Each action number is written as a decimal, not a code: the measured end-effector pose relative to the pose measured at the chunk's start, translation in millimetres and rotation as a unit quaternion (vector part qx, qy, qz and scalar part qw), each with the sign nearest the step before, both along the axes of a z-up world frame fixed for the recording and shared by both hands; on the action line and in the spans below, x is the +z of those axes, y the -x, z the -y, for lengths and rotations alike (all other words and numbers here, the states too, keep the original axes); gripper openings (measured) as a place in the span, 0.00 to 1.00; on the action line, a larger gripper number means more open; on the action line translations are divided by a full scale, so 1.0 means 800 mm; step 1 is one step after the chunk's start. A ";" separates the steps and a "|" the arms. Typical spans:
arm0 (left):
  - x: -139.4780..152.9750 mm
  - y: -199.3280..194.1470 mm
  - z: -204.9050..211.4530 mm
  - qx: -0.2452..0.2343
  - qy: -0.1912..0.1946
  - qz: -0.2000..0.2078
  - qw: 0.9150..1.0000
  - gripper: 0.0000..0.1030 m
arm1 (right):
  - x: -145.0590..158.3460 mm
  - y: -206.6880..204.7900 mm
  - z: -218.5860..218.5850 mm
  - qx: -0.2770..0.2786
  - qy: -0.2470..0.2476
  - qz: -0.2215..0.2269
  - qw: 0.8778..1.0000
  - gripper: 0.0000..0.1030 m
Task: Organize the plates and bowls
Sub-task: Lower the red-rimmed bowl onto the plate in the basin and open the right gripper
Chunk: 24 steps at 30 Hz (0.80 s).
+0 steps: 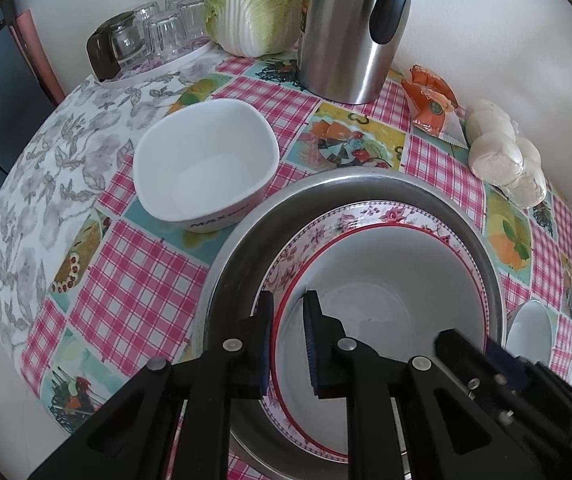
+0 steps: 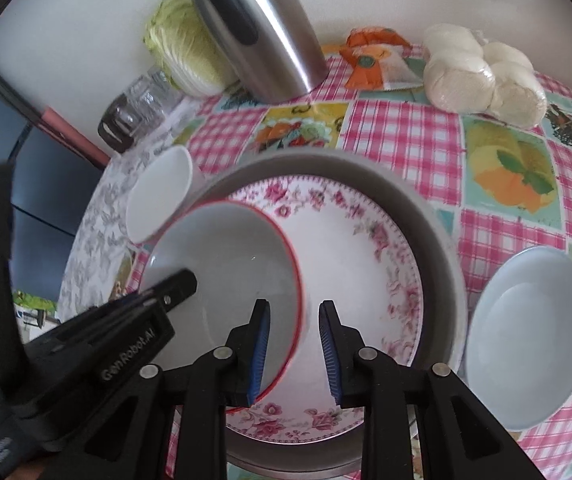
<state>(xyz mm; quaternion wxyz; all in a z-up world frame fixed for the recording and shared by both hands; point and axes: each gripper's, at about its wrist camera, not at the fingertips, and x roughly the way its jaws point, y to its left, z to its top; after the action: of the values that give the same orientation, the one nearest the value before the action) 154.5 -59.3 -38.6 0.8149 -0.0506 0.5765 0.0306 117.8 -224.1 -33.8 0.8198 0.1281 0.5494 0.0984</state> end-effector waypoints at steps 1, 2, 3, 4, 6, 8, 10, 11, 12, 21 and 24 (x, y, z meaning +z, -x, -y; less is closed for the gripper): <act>0.002 0.000 0.000 -0.001 0.001 0.003 1.000 0.15 | 0.002 0.000 0.002 -0.003 0.004 0.002 1.000 0.27; 0.005 0.001 0.000 -0.002 0.003 0.006 1.000 0.15 | 0.004 0.000 0.005 -0.007 0.006 0.004 1.000 0.28; 0.008 0.001 -0.001 -0.002 0.006 0.009 1.000 0.15 | 0.006 0.000 0.008 -0.009 0.004 0.006 1.000 0.28; 0.011 0.001 -0.002 -0.002 0.009 0.013 1.000 0.15 | 0.006 0.000 0.008 -0.009 0.004 0.006 1.000 0.27; 0.015 0.002 -0.004 -0.001 0.015 0.017 1.000 0.15 | 0.009 0.000 0.007 -0.009 0.010 0.009 1.000 0.28; 0.017 0.002 -0.005 0.000 0.020 0.018 1.000 0.15 | 0.012 0.001 0.005 -0.007 0.023 0.014 1.000 0.28; 0.020 0.003 -0.006 -0.001 0.023 0.020 1.000 0.15 | 0.016 0.002 0.005 -0.009 0.031 0.018 0.999 0.27; 0.022 0.003 -0.006 -0.002 0.023 0.022 1.000 0.15 | 0.020 0.003 0.005 -0.010 0.035 0.022 0.999 0.27; 0.025 0.003 -0.006 -0.004 0.022 0.023 0.999 0.15 | 0.023 0.003 0.006 -0.010 0.037 0.026 0.999 0.27; 0.052 0.004 -0.018 -0.015 0.018 0.047 0.999 0.33 | 0.054 0.010 0.012 -0.033 0.069 0.058 0.995 0.27; 0.060 0.004 -0.022 -0.018 0.013 0.056 0.998 0.42 | 0.059 0.012 0.016 -0.046 0.087 0.060 0.993 0.31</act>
<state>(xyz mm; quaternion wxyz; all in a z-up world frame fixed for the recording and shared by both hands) 151.0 -41.4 9.5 0.8456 -0.0528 0.5311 0.0058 108.6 -237.1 13.5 0.8629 0.0753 0.4993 0.0194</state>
